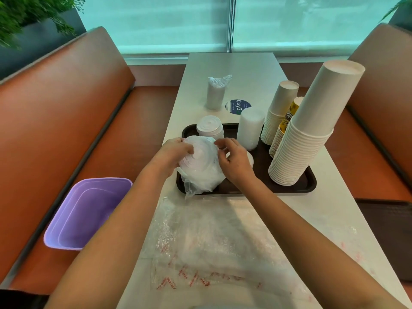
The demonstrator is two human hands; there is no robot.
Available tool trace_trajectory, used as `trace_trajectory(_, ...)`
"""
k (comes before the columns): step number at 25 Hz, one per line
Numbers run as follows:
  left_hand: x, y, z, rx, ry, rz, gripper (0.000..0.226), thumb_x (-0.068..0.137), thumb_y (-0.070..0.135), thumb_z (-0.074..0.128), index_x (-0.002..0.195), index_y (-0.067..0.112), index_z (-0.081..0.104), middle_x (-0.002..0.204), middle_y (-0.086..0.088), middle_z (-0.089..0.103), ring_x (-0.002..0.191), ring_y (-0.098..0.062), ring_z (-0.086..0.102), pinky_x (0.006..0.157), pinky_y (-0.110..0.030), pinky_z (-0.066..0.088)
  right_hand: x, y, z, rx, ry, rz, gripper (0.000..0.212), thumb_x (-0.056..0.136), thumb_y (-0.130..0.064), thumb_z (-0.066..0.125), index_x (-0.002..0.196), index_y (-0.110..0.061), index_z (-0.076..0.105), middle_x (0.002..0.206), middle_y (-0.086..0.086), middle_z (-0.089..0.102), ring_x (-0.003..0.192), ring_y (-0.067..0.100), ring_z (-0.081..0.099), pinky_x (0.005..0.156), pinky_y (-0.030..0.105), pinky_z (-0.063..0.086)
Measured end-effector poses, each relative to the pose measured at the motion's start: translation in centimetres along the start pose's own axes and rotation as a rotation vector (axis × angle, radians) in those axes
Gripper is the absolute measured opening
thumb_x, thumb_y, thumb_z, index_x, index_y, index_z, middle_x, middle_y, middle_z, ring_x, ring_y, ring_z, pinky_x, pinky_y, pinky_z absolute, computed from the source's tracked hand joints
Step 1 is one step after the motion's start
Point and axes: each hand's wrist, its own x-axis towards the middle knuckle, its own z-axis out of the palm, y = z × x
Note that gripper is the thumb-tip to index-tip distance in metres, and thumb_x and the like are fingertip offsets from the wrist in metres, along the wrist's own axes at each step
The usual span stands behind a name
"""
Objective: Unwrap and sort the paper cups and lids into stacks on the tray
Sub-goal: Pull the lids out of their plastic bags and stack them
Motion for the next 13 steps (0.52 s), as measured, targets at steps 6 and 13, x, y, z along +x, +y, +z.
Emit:
trace_trajectory(6,-1.2,0.5,0.0,-0.257,-0.087,0.144,0.028,0.085,-0.014,0.048,0.096,0.01,0.056,0.088,-0.006,0.061,0.078,-0.019,0.058,0.07,-0.029,0.05,-0.2,-2.0,-1.5,0.165,0.109,0.049,0.026,0.093,-0.017,0.058,0.116,-0.006,0.062,0.099,0.0,0.052,0.074,-0.001,0.049,0.068,0.003,0.037)
trace_trajectory(13,-1.7,1.4,1.5,-0.267,-0.173,0.267,0.032,0.086,-0.006,0.06,0.113,0.01,0.053,0.095,-0.002,0.064,0.085,-0.015,0.063,0.076,-0.024,0.054,1.2,-2.9,-3.6,0.492,0.034,0.23,0.027,0.084,0.0,0.066,0.11,-0.002,0.06,0.091,0.008,0.062,0.074,0.012,0.055,0.071,0.022,0.05)
